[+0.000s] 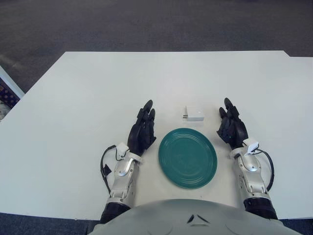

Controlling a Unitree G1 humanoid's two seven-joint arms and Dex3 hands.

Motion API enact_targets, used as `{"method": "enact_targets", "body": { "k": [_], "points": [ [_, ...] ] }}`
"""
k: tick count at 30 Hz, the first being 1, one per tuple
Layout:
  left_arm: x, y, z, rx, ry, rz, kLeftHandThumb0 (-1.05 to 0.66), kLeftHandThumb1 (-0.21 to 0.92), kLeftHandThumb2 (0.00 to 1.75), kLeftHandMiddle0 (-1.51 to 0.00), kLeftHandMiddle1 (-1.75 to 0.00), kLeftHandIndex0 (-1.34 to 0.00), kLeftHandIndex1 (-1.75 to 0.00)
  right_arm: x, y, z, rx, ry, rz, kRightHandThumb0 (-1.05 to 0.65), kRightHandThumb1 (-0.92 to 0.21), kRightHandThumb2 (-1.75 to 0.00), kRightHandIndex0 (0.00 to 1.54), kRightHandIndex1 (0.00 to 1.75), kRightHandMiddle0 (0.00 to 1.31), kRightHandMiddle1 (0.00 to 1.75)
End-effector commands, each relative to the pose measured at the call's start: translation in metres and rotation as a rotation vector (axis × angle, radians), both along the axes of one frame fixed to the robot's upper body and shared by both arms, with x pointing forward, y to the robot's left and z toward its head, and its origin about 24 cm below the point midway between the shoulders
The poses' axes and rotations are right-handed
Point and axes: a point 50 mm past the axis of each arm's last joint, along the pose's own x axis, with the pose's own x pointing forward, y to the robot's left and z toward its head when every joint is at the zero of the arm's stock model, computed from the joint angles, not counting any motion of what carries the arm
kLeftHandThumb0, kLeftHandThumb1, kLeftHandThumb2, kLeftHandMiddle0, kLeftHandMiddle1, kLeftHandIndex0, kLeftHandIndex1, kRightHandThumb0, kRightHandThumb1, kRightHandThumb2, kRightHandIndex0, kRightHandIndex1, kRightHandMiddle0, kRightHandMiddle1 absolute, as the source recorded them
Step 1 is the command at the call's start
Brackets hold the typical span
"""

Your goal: Put the charger into the plate.

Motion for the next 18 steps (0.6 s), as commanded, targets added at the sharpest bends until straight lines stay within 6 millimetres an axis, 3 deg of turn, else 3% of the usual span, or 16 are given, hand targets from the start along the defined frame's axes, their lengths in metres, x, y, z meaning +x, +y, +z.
{"method": "enact_targets", "body": {
  "k": [1,7,11,18],
  "points": [
    [-0.014,-0.001,-0.023,-0.024,0.128,-0.029,-1.05,0.92,0.64,-0.09,-0.02,0.00,-0.58,-0.028,0.002,-0.038,0.015,0.231,-0.008,-0.85,-0.92,-1.00,0.00,0.00,0.00,0.07],
    [-0.024,0.004,-0.025,-0.017,0.115,-0.034,-1.05,0.92,0.66,-0.06,-0.01,0.00,-0.42,-0.029,0.004,-0.039,0.018,0.232,-0.008,-0.85,-0.92,-1.00,0.00,0.00,0.00,0.06],
    [-0.027,0.004,-0.021,-0.054,0.088,-0.072,-1.05,0.92,0.67,-0.06,-0.01,0.00,-0.40,-0.029,0.006,-0.040,0.021,0.234,-0.014,-0.86,-0.92,-1.00,0.00,0.00,0.00,0.06],
    [-0.029,0.005,-0.005,-0.161,0.093,-0.053,-1.05,0.92,0.63,-0.11,-0.02,0.00,-0.60,-0.029,0.007,-0.041,0.010,0.238,-0.014,-0.86,-0.92,-0.99,0.00,0.00,0.00,0.07]
  ]
}}
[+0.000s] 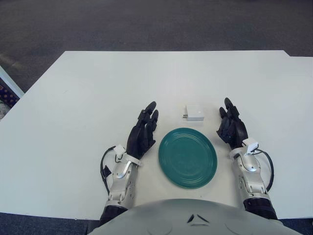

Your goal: Put the charger into the plate.

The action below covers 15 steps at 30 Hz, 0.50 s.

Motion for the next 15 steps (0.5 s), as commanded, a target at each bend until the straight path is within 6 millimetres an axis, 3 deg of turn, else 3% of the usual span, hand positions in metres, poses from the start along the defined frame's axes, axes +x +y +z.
{"method": "enact_targets", "body": {
  "k": [1,2,3,4,7,10,11,15],
  "points": [
    [-0.0118,0.0026,-0.0112,-0.032,0.124,0.041,-1.05,0.92,0.62,-0.12,-0.02,0.00,-0.72,-0.0288,0.0031,-0.0408,0.011,0.240,-0.009,-0.86,-0.92,-0.99,0.00,0.00,0.00,0.07],
    [-0.0120,0.0030,-0.0118,-0.033,0.138,0.054,-1.05,0.92,0.58,-0.16,-0.04,0.00,-0.97,-0.0288,0.0032,-0.0409,0.010,0.241,-0.010,-0.86,-0.92,-1.00,0.00,0.00,0.00,0.07],
    [-0.0122,0.0032,-0.0122,-0.033,0.149,0.066,-1.05,0.92,0.57,-0.18,-0.04,0.00,-1.06,-0.0288,0.0032,-0.0410,0.009,0.241,-0.011,-0.86,-0.92,-1.00,0.00,0.00,0.00,0.07],
    [-0.0122,0.0033,-0.0124,-0.033,0.154,0.072,-1.05,0.92,0.55,-0.23,-0.07,0.00,-1.27,-0.0288,0.0032,-0.0411,0.008,0.242,-0.012,-0.86,-0.92,-1.00,0.00,0.00,0.00,0.08],
    [-0.0123,0.0047,-0.0104,-0.016,0.133,0.066,-1.04,0.92,0.52,-0.32,-0.12,0.00,-1.53,-0.0287,0.0038,-0.0414,0.005,0.242,-0.013,-0.87,-0.92,-1.00,0.00,0.00,0.00,0.08],
    [-0.0106,0.0049,-0.0086,0.033,0.103,0.049,-1.03,0.92,0.54,-0.28,-0.37,0.00,-1.65,-0.0285,0.0040,-0.0414,0.000,0.236,-0.013,-0.87,-0.92,-1.00,0.00,0.00,0.00,0.08],
    [-0.0100,0.0048,-0.0083,0.056,0.095,0.045,-1.03,0.92,0.58,-0.23,-0.57,-0.01,-1.70,-0.0285,0.0038,-0.0413,-0.002,0.232,-0.013,-0.87,-0.92,-1.01,0.00,0.00,0.00,0.08],
    [-0.0080,0.0041,-0.0075,0.127,0.078,0.046,-1.03,0.92,0.64,-0.17,-0.72,-0.03,-1.73,-0.0287,0.0030,-0.0414,-0.002,0.226,-0.015,-0.87,-0.92,-1.01,0.00,0.00,0.00,0.09]
  ]
}}
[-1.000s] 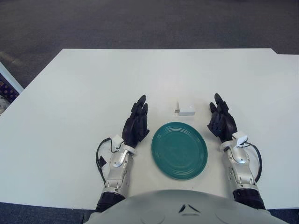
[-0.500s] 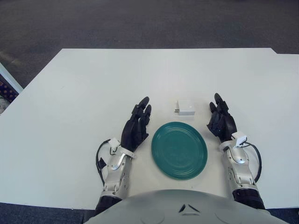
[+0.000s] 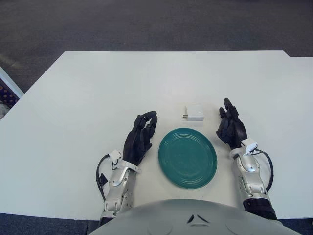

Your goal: Put the charger into the plate.

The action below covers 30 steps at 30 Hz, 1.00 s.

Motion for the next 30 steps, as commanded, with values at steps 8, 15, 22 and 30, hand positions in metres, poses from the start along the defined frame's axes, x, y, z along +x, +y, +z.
{"method": "enact_targets", "body": {
  "k": [8,15,22,30],
  "points": [
    [0.000,0.000,-0.006,0.181,0.008,0.015,-1.05,0.92,0.75,-0.12,-0.53,-0.01,-1.71,-0.028,0.001,-0.042,0.030,0.238,-0.008,-0.87,-0.92,-1.01,0.00,0.00,0.00,0.07],
    [0.001,0.000,-0.001,0.230,-0.042,0.029,-1.05,0.92,0.80,-0.19,-0.30,0.00,-1.69,-0.014,-0.020,-0.029,0.023,0.202,-0.054,-0.87,-0.92,-1.00,0.00,0.00,0.00,0.07],
    [0.000,-0.003,-0.001,0.257,-0.046,0.025,-1.05,0.92,0.82,-0.16,-0.19,0.00,-1.61,0.003,-0.042,-0.011,-0.038,0.132,-0.122,-0.83,-0.92,-0.98,0.00,0.00,0.03,0.05],
    [0.000,-0.008,0.003,0.267,-0.119,0.044,-1.05,0.92,0.82,-0.22,-0.16,-0.05,-1.73,0.035,-0.022,0.042,-0.141,-0.091,-0.091,-0.81,-0.92,-0.89,0.02,0.01,0.06,0.08]
  ]
}}
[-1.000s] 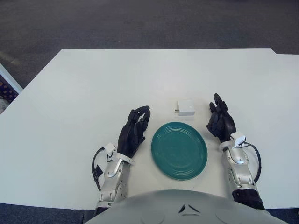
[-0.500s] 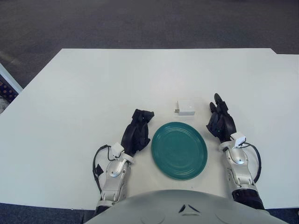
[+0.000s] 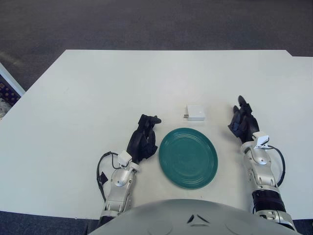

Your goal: Put the charger into the plate.

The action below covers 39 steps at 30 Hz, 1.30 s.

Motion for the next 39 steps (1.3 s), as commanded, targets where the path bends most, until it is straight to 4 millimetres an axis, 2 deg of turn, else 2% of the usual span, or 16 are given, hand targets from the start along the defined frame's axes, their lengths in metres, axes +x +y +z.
{"method": "enact_targets", "body": {
  "k": [1,4,8,10,11,12,14,17,19,20,26,30,39],
  "points": [
    [0.000,-0.004,0.001,-0.005,-0.021,-0.004,-1.05,0.92,0.82,-0.23,-0.16,-0.07,-1.73,0.017,0.021,0.028,-0.051,-0.114,0.046,-0.82,-0.92,-0.86,0.02,0.00,0.04,0.14],
    [0.001,-0.008,0.004,-0.013,-0.041,-0.006,-1.05,0.92,0.82,-0.22,-0.14,-0.07,-1.74,0.024,0.027,0.038,-0.097,-0.169,0.058,-0.83,-0.92,-0.71,0.06,0.01,0.01,0.27],
    [0.002,-0.012,0.006,-0.031,-0.042,0.012,-1.05,0.92,0.81,-0.19,-0.10,-0.05,-1.75,0.031,0.028,0.037,-0.156,-0.185,0.075,-0.86,-0.92,-0.58,0.10,0.01,0.00,0.38],
    [0.005,-0.006,-0.007,-0.052,0.038,0.057,-1.05,0.92,0.81,-0.16,-0.08,-0.03,-1.75,0.038,0.032,0.038,-0.217,-0.196,0.097,-0.87,-0.92,-0.54,0.11,0.02,0.00,0.42],
    [0.009,0.006,-0.024,-0.047,0.102,0.095,-1.05,0.92,0.80,-0.15,-0.07,-0.02,-1.75,0.042,0.036,0.039,-0.274,-0.208,0.117,-0.88,-0.92,-0.52,0.12,0.02,0.00,0.44],
    [0.012,0.015,-0.035,-0.044,0.143,0.124,-1.05,0.92,0.81,-0.11,-0.05,-0.01,-1.48,0.044,0.039,0.040,-0.314,-0.218,0.130,-0.89,-0.92,-0.51,0.12,0.02,0.00,0.45],
    [0.017,0.025,-0.045,-0.049,0.196,0.180,-1.05,0.92,0.82,-0.07,-0.03,-0.01,-1.24,0.048,0.044,0.042,-0.410,-0.240,0.163,-0.90,-0.92,-0.51,0.13,0.02,0.00,0.47],
    [0.022,0.027,-0.052,-0.064,0.241,0.214,-1.05,0.92,0.83,-0.03,-0.01,0.00,-1.03,0.052,0.049,0.042,-0.483,-0.251,0.189,-0.92,-0.92,-0.52,0.14,0.02,0.00,0.49],
    [0.029,0.025,-0.055,-0.097,0.280,0.241,-1.05,0.92,0.83,-0.03,-0.01,0.00,-0.95,0.055,0.055,0.044,-0.562,-0.260,0.218,-0.94,-0.92,-0.53,0.14,0.02,0.00,0.50],
    [0.032,0.024,-0.056,-0.110,0.293,0.250,-1.05,0.92,0.83,-0.03,-0.01,0.00,-0.78,0.056,0.058,0.044,-0.594,-0.265,0.228,-0.96,-0.92,-0.55,0.14,0.01,0.00,0.50],
    [0.044,0.021,-0.051,-0.073,0.292,0.295,-1.03,0.92,0.89,-0.01,0.00,0.00,-0.29,0.058,0.075,0.041,-0.745,-0.248,0.314,-0.98,-0.92,-0.59,0.13,0.00,0.00,0.49],
    [0.046,0.022,-0.051,-0.039,0.279,0.298,-1.01,0.92,0.94,0.00,0.00,0.00,-0.16,0.058,0.080,0.038,-0.790,-0.240,0.348,-0.98,-0.92,-0.60,0.11,0.00,0.00,0.44],
    [0.042,0.023,-0.050,0.001,0.225,0.262,-0.97,0.92,1.02,-0.01,0.00,0.00,-0.18,0.061,0.090,0.023,-0.880,-0.195,0.426,-0.98,-0.92,-0.60,0.10,0.00,0.00,0.36]
  ]
}}
